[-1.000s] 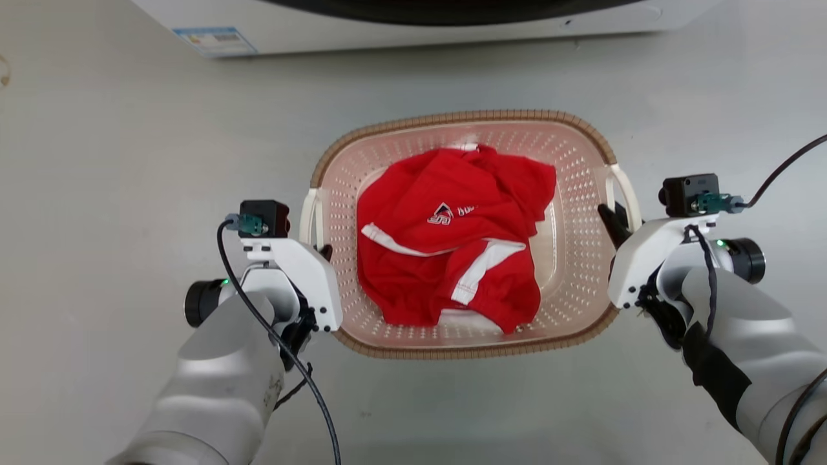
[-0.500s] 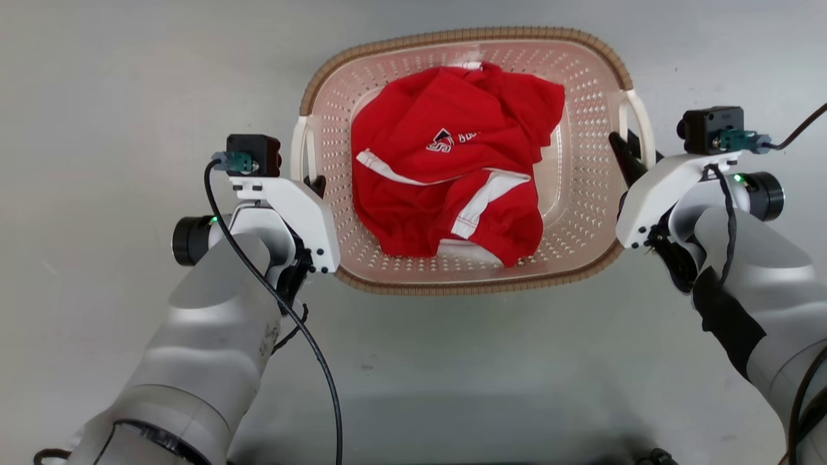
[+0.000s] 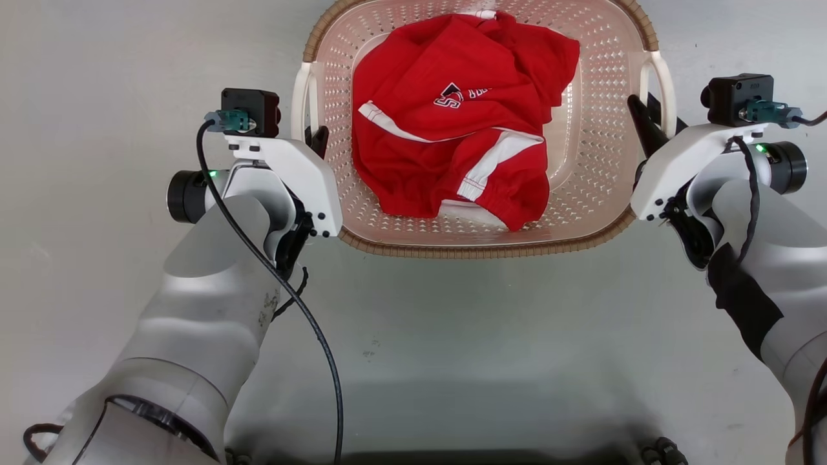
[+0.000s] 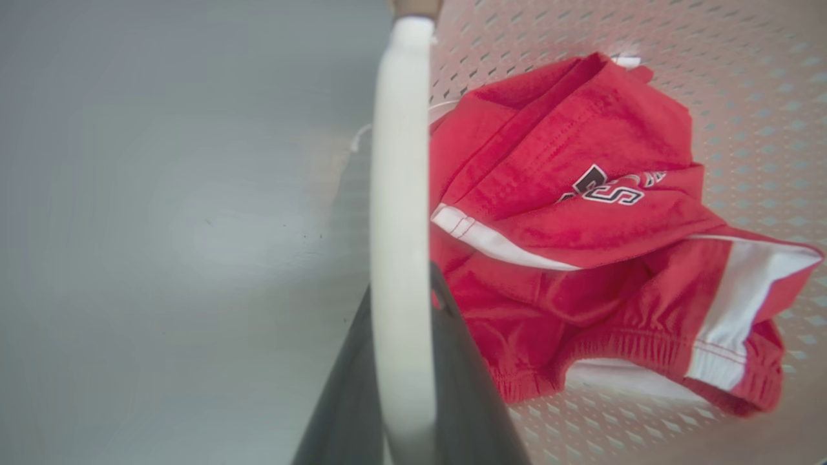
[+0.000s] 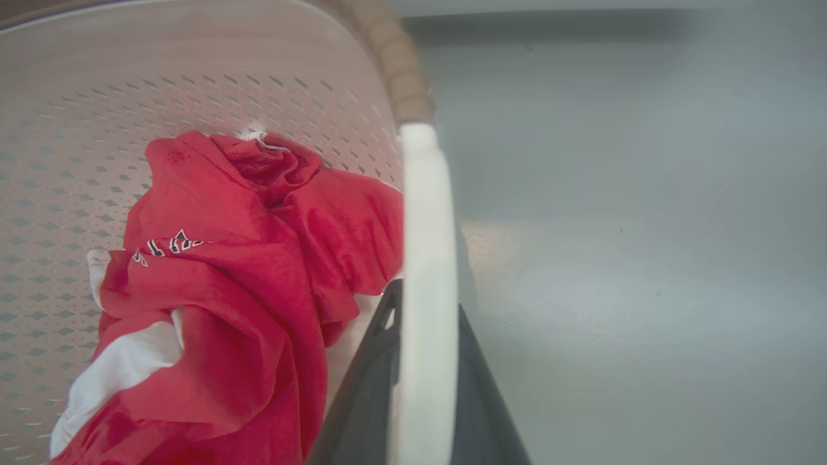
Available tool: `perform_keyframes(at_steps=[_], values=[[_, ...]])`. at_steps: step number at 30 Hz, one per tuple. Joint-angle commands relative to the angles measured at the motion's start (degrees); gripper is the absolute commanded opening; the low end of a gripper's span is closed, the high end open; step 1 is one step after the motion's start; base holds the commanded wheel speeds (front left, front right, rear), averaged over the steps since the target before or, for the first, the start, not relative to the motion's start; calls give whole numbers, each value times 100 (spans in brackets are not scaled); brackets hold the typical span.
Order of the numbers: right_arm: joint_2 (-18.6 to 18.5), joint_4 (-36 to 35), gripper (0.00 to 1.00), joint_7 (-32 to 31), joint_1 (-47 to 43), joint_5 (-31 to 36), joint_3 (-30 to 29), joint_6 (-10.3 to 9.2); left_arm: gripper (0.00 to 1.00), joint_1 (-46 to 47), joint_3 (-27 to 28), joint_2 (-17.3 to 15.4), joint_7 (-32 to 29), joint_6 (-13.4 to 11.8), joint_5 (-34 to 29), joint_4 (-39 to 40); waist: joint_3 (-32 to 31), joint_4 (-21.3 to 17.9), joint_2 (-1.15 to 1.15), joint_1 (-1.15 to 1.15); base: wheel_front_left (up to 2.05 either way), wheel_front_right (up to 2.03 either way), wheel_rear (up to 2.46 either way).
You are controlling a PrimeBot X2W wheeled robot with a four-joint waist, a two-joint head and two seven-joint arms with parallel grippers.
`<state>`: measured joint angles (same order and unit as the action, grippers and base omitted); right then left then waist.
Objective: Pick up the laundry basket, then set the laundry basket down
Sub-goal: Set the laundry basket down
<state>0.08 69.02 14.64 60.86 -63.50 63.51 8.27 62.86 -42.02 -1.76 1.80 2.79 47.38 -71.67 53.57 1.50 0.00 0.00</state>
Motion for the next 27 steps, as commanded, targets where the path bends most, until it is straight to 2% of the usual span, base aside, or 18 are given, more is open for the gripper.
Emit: perform_keyframes(at_steps=[1,16,17,18,19,27], values=[[-296,81,0,35,-313,130,-89,-78,0,-179,70,-534,-49,-215,-29,-229,-5,8,0,0,0,0,0],[-296,47,0,36,-469,518,-488,-78,0,-201,27,-496,4,-232,14,-229,-10,60,0,0,0,0,0],[-296,23,0,36,-498,479,-512,-78,44,-187,47,-491,87,-217,31,-229,-4,66,0,0,0,0,0],[-296,0,95,36,-505,467,-518,-78,100,-189,75,-480,133,-178,66,-229,1,65,0,0,0,0,0],[-296,-52,100,36,-511,476,-496,-78,100,-190,69,-469,142,-126,72,-229,8,66,0,0,0,0,0],[-347,-408,100,36,-536,472,-403,-78,100,-199,6,-353,521,360,133,-158,57,75,0,0,0,0,0]])
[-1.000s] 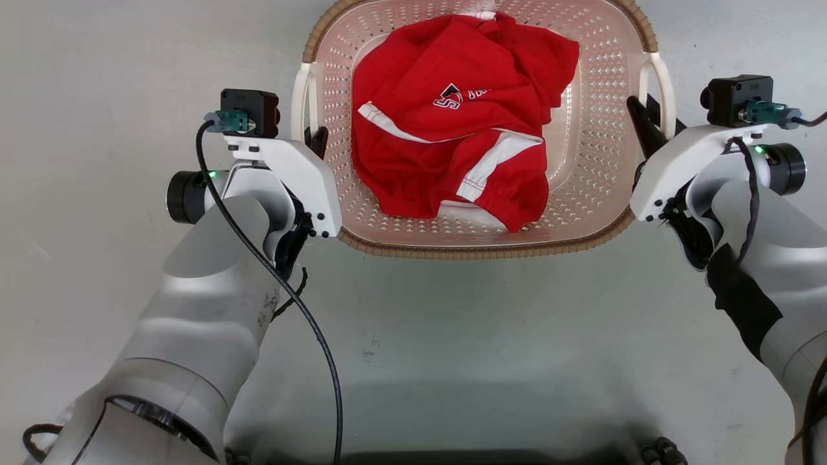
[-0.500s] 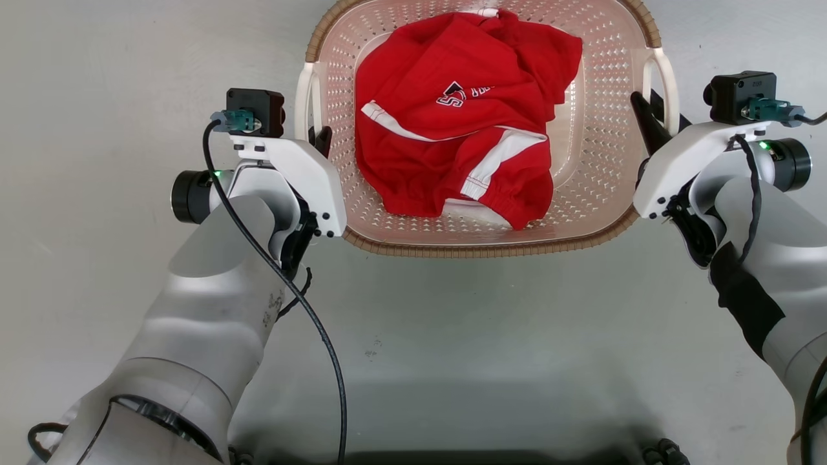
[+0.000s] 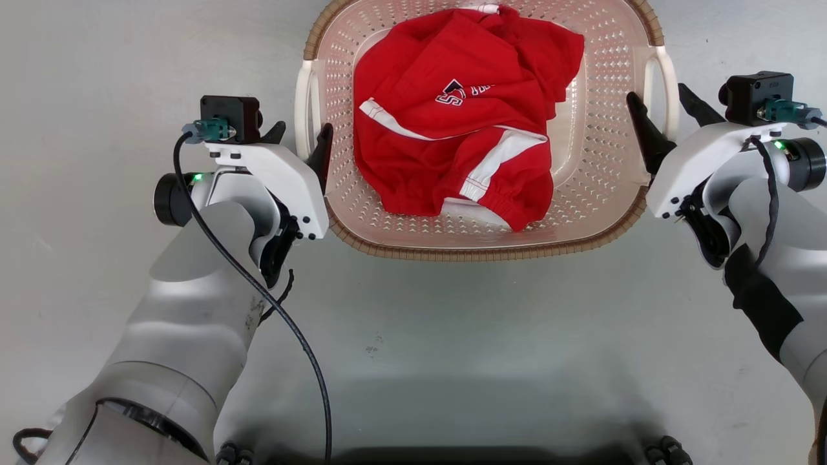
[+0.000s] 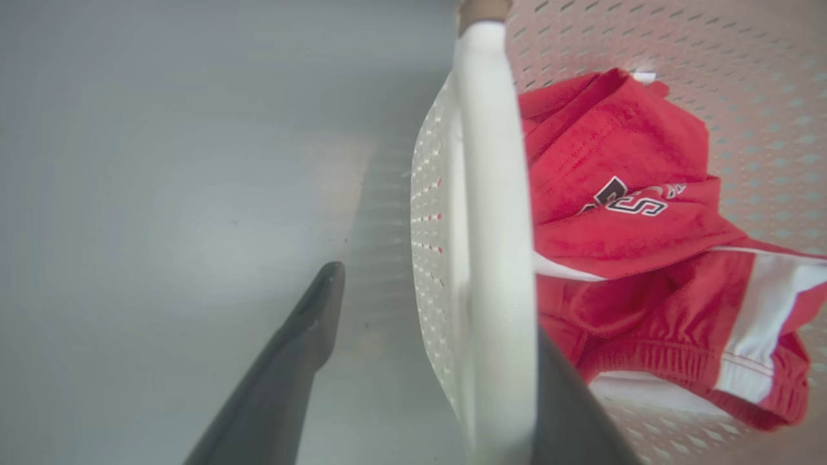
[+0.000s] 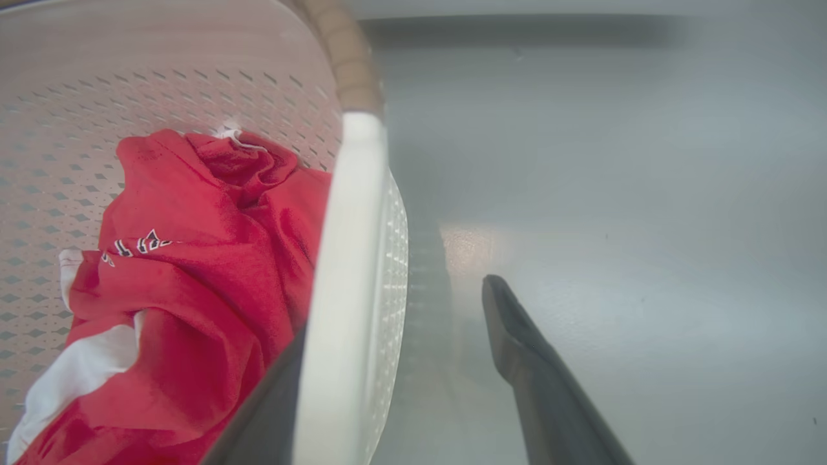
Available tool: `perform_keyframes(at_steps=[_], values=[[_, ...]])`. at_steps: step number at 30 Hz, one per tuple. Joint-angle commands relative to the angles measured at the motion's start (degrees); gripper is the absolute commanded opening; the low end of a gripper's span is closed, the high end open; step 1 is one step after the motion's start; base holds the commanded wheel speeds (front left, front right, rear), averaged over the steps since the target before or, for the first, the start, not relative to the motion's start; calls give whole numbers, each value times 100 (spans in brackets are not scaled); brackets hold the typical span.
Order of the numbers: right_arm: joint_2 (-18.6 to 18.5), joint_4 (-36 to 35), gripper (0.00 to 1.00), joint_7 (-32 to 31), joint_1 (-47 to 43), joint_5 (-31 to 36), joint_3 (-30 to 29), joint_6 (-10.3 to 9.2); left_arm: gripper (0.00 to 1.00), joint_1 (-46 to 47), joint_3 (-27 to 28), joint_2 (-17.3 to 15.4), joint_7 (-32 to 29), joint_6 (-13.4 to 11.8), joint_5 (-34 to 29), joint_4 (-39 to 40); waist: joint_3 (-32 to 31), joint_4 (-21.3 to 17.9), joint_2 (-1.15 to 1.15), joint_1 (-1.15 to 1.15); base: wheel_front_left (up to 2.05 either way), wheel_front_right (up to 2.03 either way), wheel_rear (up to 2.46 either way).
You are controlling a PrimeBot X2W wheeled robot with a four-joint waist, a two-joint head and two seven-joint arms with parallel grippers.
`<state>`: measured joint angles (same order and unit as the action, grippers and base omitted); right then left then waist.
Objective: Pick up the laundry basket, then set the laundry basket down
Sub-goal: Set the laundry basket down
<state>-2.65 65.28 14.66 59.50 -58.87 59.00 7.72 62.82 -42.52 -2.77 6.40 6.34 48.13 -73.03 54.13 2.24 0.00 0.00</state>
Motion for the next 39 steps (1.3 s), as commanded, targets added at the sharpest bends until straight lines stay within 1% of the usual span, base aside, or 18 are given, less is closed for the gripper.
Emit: perform_keyframes(at_steps=[1,5,8,13,20,26,31,39], values=[[-90,-101,100,33,-410,11,63,-23,100,-214,52,-236,135,50,88,35,3,3,0,0,0,0,0],[-158,-368,100,34,-465,-58,172,-23,100,-328,-59,-195,236,108,237,361,8,14,0,0,0,0,0],[-224,-466,100,34,-472,-133,248,-23,100,-408,-208,-261,250,111,390,638,10,27,0,0,0,0,0],[-280,-499,100,34,-455,-211,326,-23,100,-446,-418,-360,322,113,615,757,-21,41,0,0,0,0,0],[-287,-431,100,34,-470,-310,423,-23,100,-460,-619,-401,426,113,841,715,-137,54,0,0,0,0,0],[-275,-337,100,34,-516,-441,569,-23,100,-543,-767,-412,463,114,1080,618,-364,56,0,0,0,0,0],[-283,-254,100,34,-551,-522,632,-23,100,-625,-805,-381,513,114,1240,283,-638,57,0,0,0,0,0],[-319,-275,100,34,-678,-508,608,-23,100,-831,-779,-341,681,114,1364,71,-1130,120,0,0,0,0,0]])
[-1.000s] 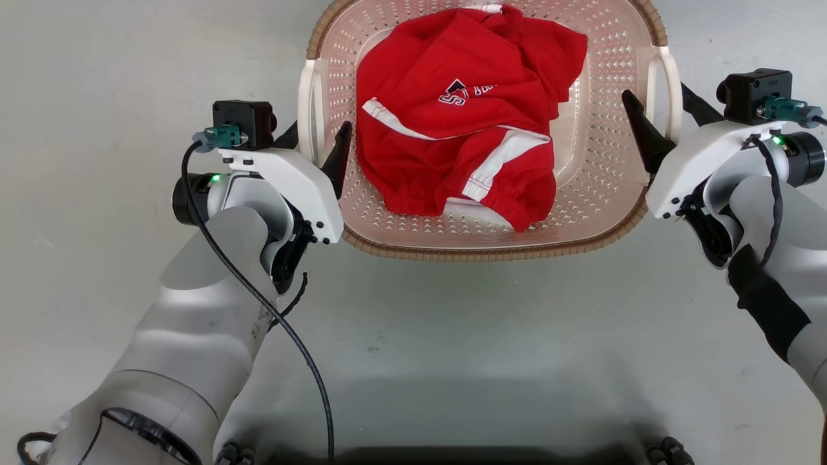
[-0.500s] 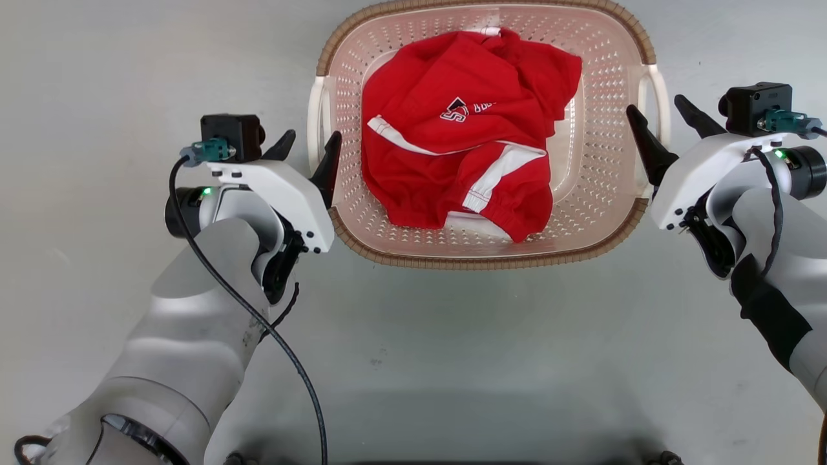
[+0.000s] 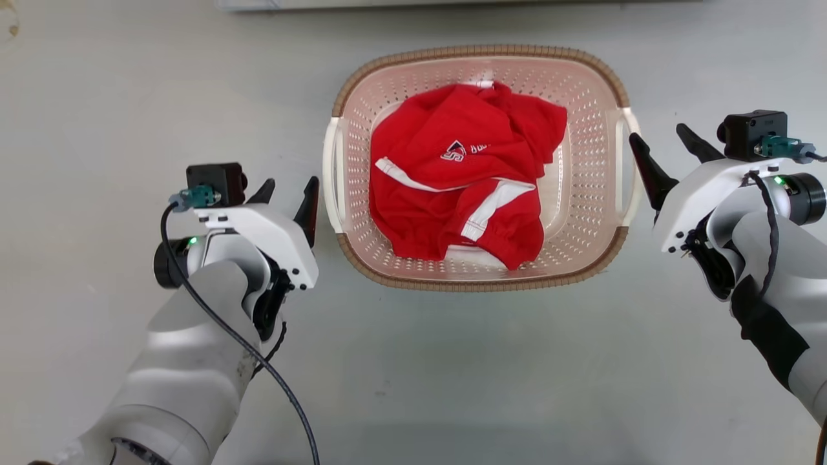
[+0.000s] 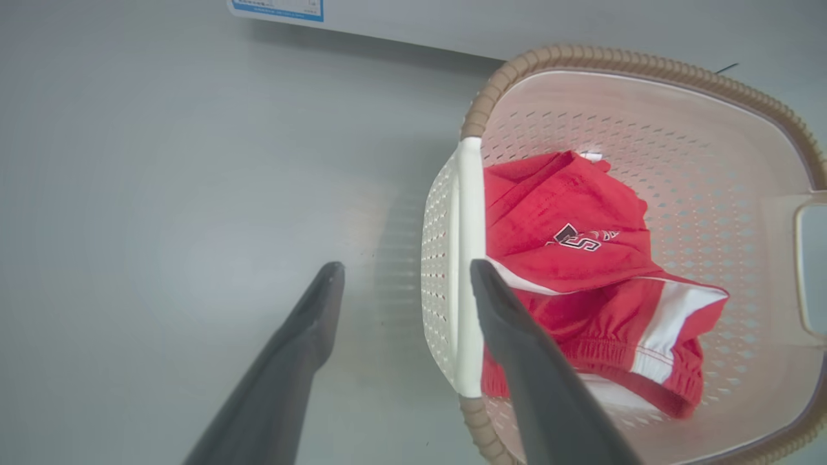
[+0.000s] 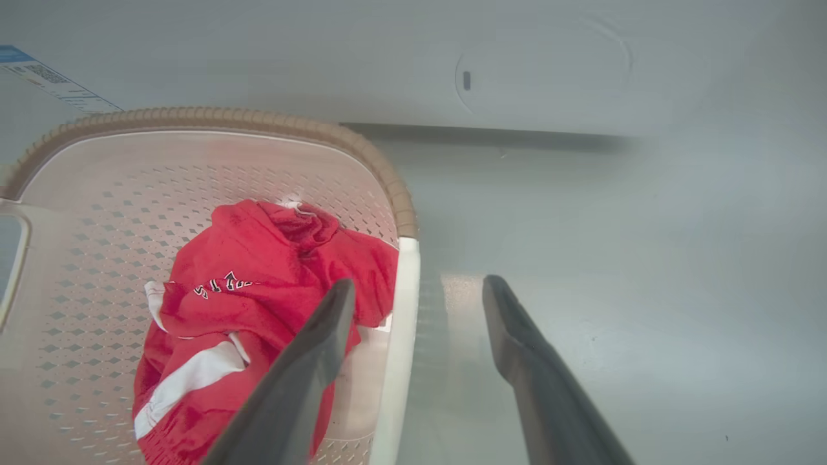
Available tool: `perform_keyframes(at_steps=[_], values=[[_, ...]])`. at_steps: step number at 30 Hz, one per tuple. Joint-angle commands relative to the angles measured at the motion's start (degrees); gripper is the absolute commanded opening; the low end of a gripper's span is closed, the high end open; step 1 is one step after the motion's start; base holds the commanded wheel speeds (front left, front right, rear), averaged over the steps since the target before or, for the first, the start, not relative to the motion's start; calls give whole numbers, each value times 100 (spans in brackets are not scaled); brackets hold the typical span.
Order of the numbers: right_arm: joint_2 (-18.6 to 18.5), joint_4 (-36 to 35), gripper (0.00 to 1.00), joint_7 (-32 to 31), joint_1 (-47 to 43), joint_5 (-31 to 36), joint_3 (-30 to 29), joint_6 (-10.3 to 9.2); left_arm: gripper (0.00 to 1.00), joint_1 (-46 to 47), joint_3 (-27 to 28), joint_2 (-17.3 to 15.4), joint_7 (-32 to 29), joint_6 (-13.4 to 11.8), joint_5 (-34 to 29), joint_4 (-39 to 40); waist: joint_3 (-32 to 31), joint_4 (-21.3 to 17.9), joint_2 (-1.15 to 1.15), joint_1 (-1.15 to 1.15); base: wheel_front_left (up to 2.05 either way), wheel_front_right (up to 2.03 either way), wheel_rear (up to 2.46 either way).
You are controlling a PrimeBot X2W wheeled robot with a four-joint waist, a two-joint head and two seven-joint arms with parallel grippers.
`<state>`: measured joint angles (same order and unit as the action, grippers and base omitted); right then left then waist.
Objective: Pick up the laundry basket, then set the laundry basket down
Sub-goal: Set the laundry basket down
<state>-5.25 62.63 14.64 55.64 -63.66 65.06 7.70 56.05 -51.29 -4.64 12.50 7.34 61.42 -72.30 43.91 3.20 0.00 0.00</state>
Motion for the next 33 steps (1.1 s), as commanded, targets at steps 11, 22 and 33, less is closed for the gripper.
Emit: perform_keyframes(at_steps=[11,22,33], values=[[-208,-352,100,36,-872,279,-502,-21,100,-739,190,-141,240,-60,8,-120,-1283,193,0,0,0,0,0],[-333,-1022,100,36,-1680,807,-1545,-21,100,-1480,605,-342,249,-191,-451,443,-2542,251,0,0,0,0,0],[-367,-1908,100,36,-2407,1538,-2338,-21,100,-2432,1209,-578,249,-334,-1095,1417,-3487,172,0,0,0,0,0]])
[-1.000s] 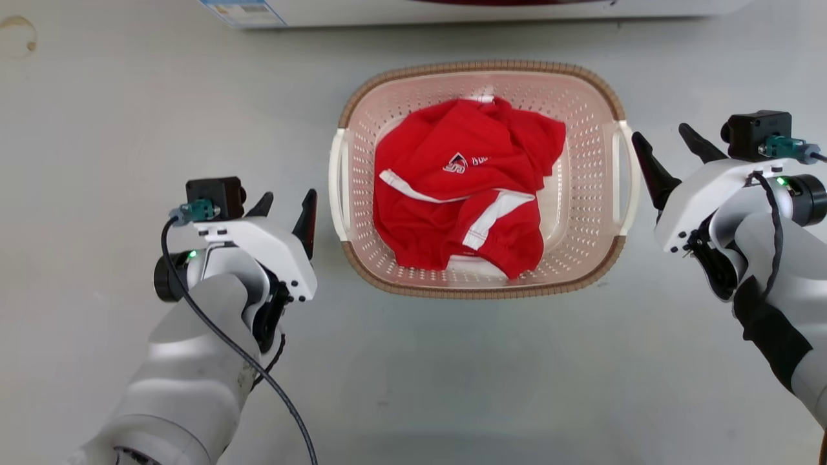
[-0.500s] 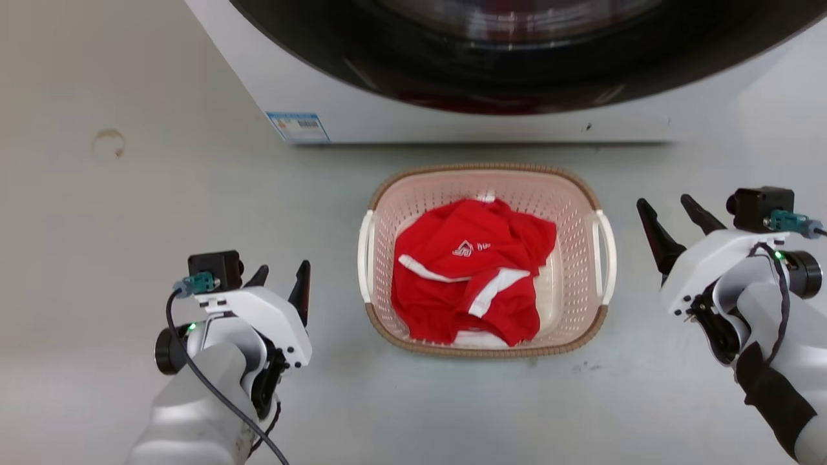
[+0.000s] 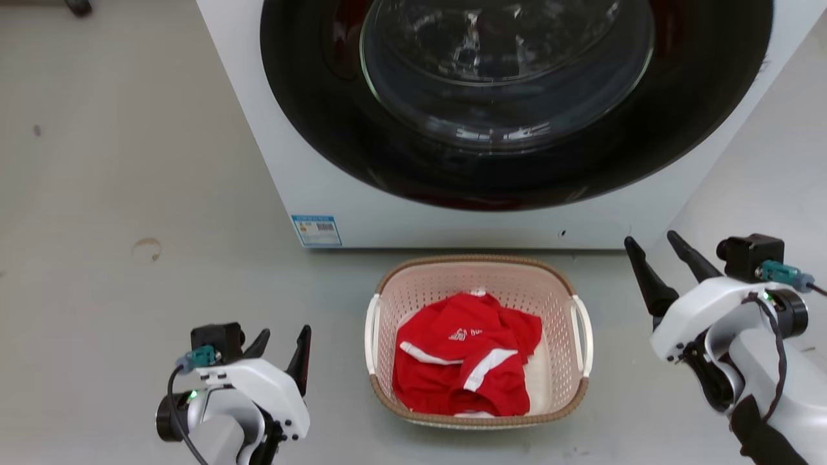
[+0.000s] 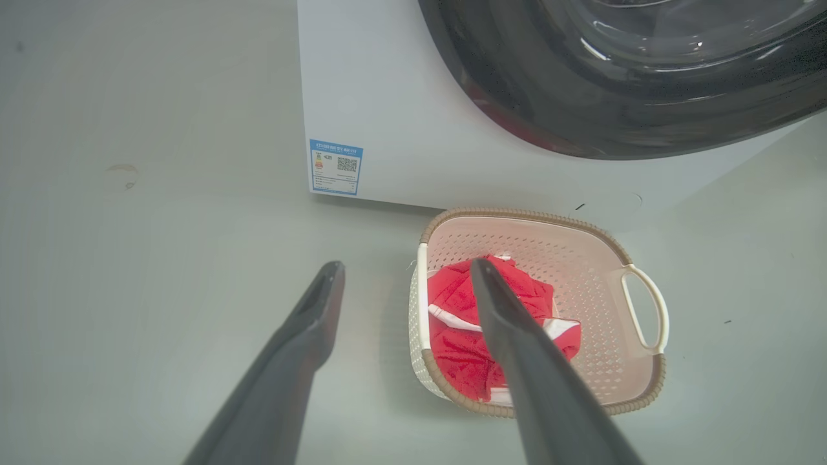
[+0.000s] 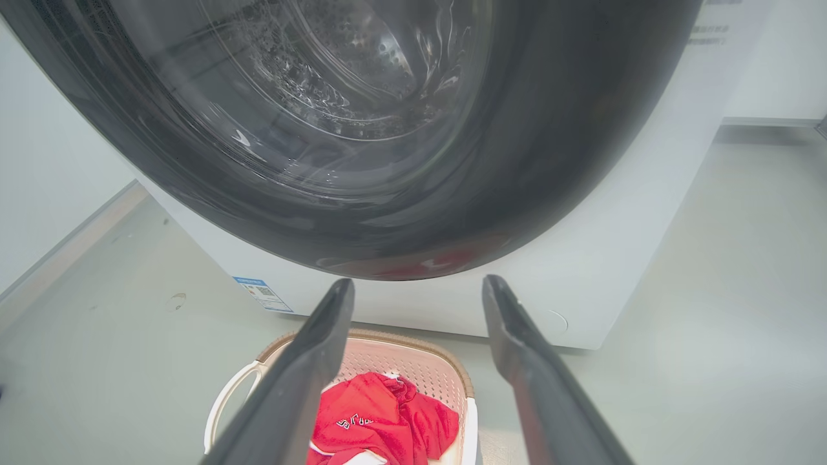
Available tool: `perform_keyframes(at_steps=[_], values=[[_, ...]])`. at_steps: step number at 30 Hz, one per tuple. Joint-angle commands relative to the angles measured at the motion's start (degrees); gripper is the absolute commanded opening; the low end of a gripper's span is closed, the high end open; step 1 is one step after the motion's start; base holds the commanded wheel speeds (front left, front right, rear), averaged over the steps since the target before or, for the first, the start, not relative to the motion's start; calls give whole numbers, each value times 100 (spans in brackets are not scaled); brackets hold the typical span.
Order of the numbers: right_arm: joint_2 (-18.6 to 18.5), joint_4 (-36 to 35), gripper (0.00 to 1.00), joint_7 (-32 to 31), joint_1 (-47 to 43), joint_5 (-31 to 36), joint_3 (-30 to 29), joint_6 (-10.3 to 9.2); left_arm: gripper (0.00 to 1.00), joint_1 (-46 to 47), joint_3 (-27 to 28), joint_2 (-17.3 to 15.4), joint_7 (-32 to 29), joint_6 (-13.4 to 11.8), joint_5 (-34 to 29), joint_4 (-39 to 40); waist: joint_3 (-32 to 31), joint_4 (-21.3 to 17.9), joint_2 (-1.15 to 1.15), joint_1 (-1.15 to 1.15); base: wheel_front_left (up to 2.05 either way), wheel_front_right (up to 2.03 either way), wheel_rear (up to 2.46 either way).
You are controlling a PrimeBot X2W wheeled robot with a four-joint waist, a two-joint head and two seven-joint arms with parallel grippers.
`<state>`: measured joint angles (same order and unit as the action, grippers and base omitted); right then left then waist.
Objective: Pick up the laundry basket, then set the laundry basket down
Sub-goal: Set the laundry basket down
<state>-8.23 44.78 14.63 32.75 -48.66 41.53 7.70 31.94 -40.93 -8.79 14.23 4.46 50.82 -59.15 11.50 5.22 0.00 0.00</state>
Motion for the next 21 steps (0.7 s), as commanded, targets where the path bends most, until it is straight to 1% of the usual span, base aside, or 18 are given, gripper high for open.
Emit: perform_keyframes(at_steps=[1,9,13,17,21], values=[[-78,-196,100,37,-197,91,-33,-21,100,-114,229,-184,76,-54,-70,189,-329,-29,0,0,0,0,0],[-213,-816,100,37,-732,418,-390,-21,100,-789,463,-475,76,-234,-306,953,-876,-55,0,0,0,0,0],[-308,-1201,100,37,-1014,551,-660,-21,100,-1123,554,-685,76,-391,-381,1645,-1060,-27,0,0,0,0,0],[-433,-1643,100,37,-1360,702,-922,-21,100,-1549,643,-973,73,-672,-460,2575,-1161,2,0,0,0,0,0],[-572,-1964,100,37,-1710,861,-1173,-21,100,-2005,686,-1316,-1,-1087,-546,3672,-1250,18,0,0,0,0,0]])
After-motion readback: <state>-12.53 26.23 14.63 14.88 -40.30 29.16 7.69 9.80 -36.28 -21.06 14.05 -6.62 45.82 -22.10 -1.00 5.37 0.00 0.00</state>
